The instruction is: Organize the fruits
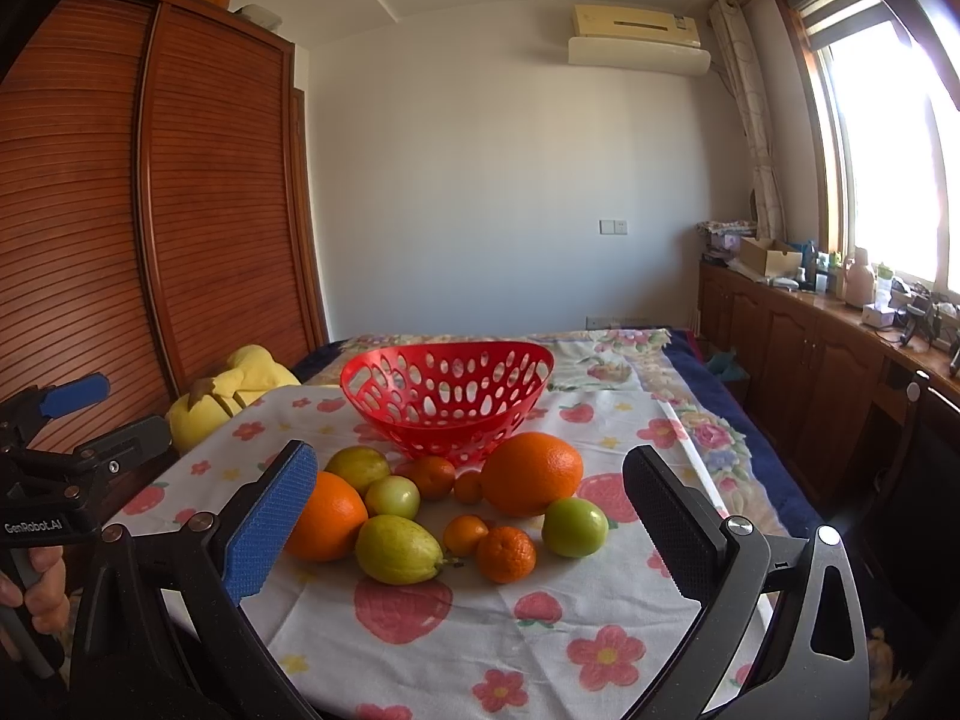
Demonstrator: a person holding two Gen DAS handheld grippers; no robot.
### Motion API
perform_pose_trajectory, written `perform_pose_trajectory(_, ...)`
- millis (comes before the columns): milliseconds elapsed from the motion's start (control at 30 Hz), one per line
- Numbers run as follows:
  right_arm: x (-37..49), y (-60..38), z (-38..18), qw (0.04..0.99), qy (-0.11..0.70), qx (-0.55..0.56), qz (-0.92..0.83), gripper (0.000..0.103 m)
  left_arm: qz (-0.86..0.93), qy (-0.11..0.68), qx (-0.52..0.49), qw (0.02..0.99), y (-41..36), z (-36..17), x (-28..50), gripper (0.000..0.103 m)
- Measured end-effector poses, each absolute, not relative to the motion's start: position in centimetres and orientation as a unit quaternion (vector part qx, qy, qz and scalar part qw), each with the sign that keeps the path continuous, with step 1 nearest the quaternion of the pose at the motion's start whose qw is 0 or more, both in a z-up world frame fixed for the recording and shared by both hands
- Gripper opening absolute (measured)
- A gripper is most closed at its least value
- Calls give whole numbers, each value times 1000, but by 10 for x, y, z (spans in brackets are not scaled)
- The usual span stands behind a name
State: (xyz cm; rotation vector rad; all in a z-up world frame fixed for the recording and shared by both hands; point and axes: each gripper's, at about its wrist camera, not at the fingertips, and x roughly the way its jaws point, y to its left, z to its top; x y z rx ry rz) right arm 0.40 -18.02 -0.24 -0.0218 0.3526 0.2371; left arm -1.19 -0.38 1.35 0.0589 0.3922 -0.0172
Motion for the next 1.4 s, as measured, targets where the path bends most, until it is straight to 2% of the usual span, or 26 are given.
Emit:
perform_pose_trajectory(633, 5, -175, -4, 974, 191, -14, 117, 103, -17, 214, 28, 976, -1, -1, -5, 103)
perform_pose_trajectory(1400, 57, -197, -64, 957, 263, -31, 115, 102, -55, 292, 11, 955, 8, -70, 45, 103)
